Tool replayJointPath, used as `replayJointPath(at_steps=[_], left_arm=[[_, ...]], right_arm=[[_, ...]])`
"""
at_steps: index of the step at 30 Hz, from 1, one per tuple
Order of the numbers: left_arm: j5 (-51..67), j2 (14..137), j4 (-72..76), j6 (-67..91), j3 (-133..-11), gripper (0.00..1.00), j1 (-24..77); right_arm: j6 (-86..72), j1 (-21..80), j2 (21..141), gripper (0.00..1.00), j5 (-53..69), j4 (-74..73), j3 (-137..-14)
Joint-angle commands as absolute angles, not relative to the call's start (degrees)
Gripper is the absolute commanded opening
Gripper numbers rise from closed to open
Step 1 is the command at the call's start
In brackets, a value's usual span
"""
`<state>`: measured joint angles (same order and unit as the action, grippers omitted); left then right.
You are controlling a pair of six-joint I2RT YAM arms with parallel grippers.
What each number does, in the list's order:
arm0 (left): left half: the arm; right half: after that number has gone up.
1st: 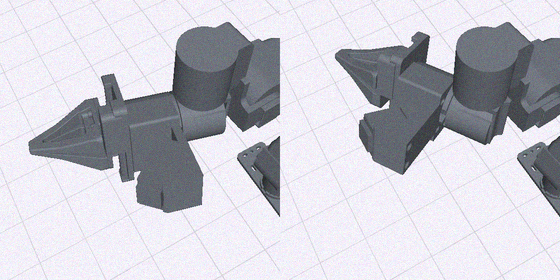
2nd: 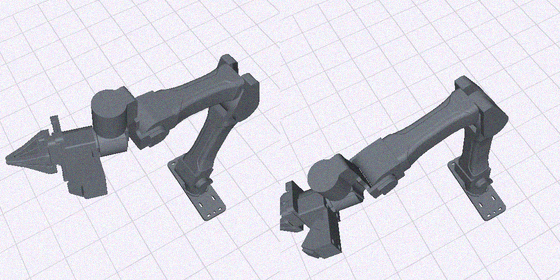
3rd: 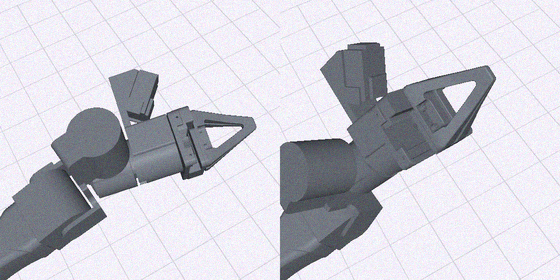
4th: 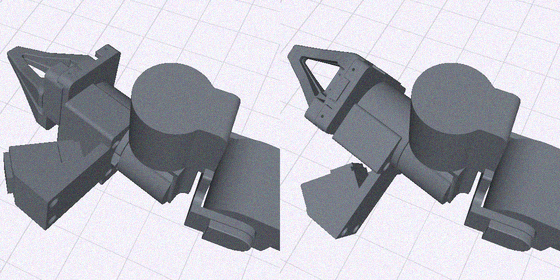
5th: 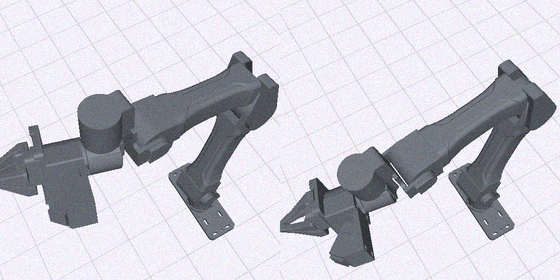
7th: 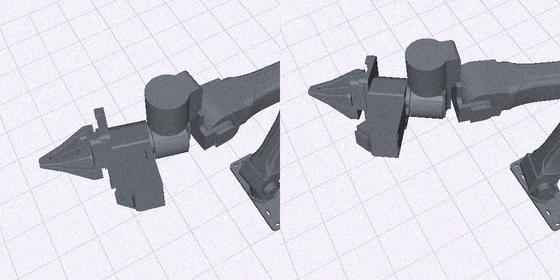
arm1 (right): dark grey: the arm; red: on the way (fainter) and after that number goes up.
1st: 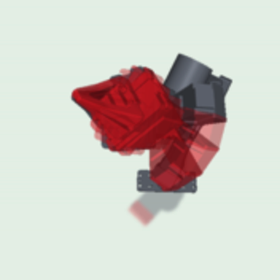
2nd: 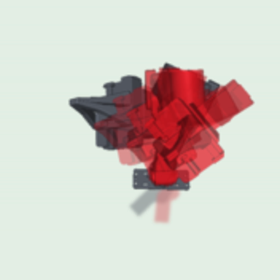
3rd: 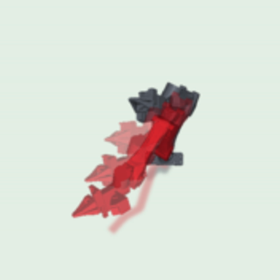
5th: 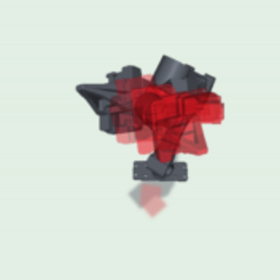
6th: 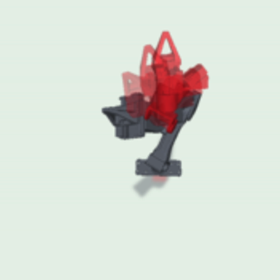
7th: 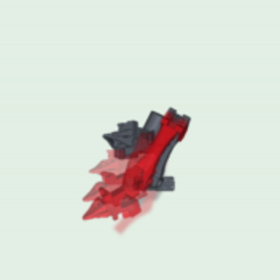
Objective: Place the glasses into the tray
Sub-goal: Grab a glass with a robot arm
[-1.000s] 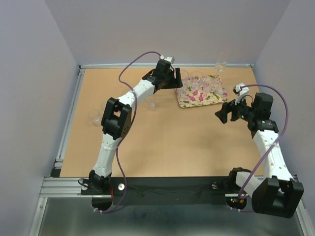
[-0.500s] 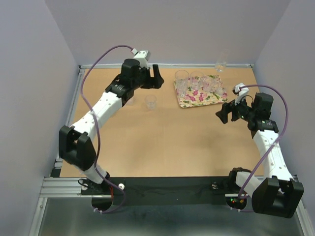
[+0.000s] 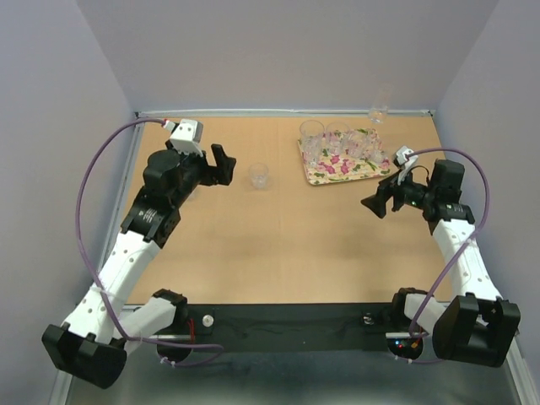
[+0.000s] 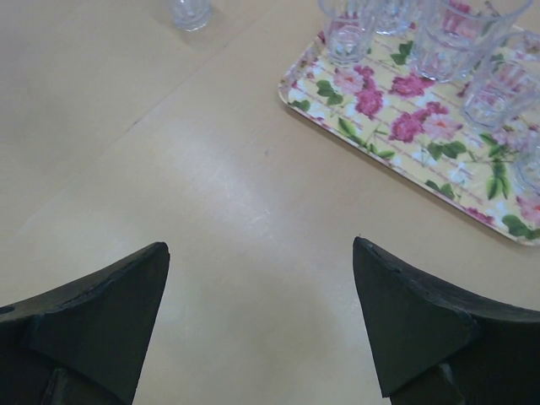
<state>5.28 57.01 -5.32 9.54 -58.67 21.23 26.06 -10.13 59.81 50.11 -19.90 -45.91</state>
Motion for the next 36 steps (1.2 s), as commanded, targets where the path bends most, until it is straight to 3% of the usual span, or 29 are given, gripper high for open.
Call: replayJointPath(at_steps=[1, 8, 21, 36], left_arm=[[1.86, 51.87, -3.43, 5.19, -53.27, 0.96, 20.92], [-3.25, 47.9, -1.94, 3.6, -45.8, 0.96, 21.0], [-7.11, 45.27, -2.02, 3.08, -44.65, 0.96, 20.83], [-9.67, 43.16, -1.67, 3.16, -44.21, 0.96, 19.25]], right_arm=[[26.11, -9.94, 62.39, 0.94, 58.09, -19.51, -48.68], [24.87, -0.63, 67.84, 0.95, 50.72, -22.15, -56.42], [24.43, 20.46, 83.31, 0.95, 38.24, -27.59, -72.14], [20.13, 30.32, 100.71, 0.95, 29.71, -28.83, -89.11]])
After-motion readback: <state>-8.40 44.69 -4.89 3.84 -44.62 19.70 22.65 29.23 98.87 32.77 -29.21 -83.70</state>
